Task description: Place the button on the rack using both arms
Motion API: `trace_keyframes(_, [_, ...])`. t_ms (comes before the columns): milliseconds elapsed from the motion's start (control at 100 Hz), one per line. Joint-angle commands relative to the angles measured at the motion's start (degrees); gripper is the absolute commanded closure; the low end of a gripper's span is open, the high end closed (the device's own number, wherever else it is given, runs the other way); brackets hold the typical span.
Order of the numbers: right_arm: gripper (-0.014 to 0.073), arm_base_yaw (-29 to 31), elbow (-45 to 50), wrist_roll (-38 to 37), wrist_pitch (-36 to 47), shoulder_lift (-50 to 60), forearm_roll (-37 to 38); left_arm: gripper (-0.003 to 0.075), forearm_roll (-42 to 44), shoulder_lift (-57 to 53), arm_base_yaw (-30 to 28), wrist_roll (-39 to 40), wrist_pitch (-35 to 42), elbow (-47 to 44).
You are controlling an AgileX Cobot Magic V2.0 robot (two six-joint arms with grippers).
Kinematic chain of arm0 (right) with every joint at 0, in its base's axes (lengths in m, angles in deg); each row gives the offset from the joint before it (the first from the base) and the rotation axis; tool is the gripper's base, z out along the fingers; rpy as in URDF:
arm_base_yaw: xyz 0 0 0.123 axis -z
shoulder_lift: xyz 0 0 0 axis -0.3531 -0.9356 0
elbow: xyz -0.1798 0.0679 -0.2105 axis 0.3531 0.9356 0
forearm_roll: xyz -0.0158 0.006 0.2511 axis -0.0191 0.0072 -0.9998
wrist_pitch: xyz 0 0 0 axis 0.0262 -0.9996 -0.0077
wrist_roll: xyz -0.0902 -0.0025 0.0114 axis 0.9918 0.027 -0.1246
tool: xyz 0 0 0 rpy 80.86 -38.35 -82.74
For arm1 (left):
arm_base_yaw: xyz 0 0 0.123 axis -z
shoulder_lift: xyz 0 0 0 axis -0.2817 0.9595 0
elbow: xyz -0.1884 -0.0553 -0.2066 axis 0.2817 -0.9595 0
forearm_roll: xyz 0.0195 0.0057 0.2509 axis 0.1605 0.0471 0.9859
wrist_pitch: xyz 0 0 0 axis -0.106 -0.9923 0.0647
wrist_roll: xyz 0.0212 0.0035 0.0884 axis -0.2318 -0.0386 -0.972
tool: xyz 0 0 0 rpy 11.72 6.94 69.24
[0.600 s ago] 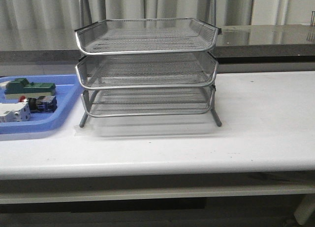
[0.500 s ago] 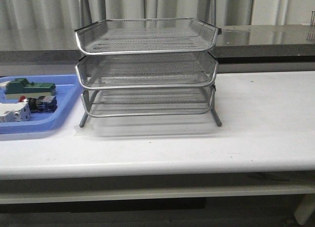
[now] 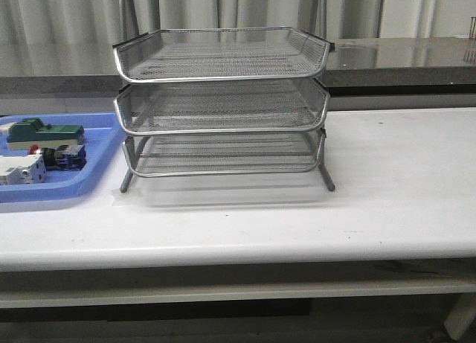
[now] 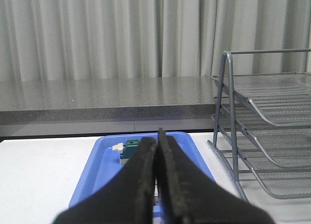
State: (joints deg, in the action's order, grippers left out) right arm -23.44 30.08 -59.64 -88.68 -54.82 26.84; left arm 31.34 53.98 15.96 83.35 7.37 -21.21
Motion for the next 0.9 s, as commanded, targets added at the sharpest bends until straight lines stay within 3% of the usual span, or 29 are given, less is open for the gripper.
trace_keyframes(0, [0.0662, 0.44, -0.94, 0.27, 4.37, 0.82, 0.26, 0.0716, -0.33, -1.95, 0.34, 0.54, 4.68, -2.59])
trace_keyframes(320, [0.0662, 0.44, -1.9, 0.21, 13.5, 0.82, -0.8, 0.0716, -0.33, -1.95, 0.34, 0.54, 4.68, -2.59])
trace_keyframes(440, [0.0662, 0.44, -6.15, 0.21, 4.75, 0.77, -4.65, 0.0716, -0.33, -1.95, 0.34, 0.54, 4.68, -2.59])
trace_keyframes(610, [0.0662, 0.44, -15.67, 0.21, -6.37, -2.01, -4.65, 0.0716, -0.33, -1.95, 0.34, 0.54, 4.68, -2.59])
trace_keyframes(890, [0.0662, 0.44, -34.18, 0.21, -21.83, -19.47, -4.65, 0.0716, -0.33, -1.95, 0.34, 0.54, 4.68, -2.59])
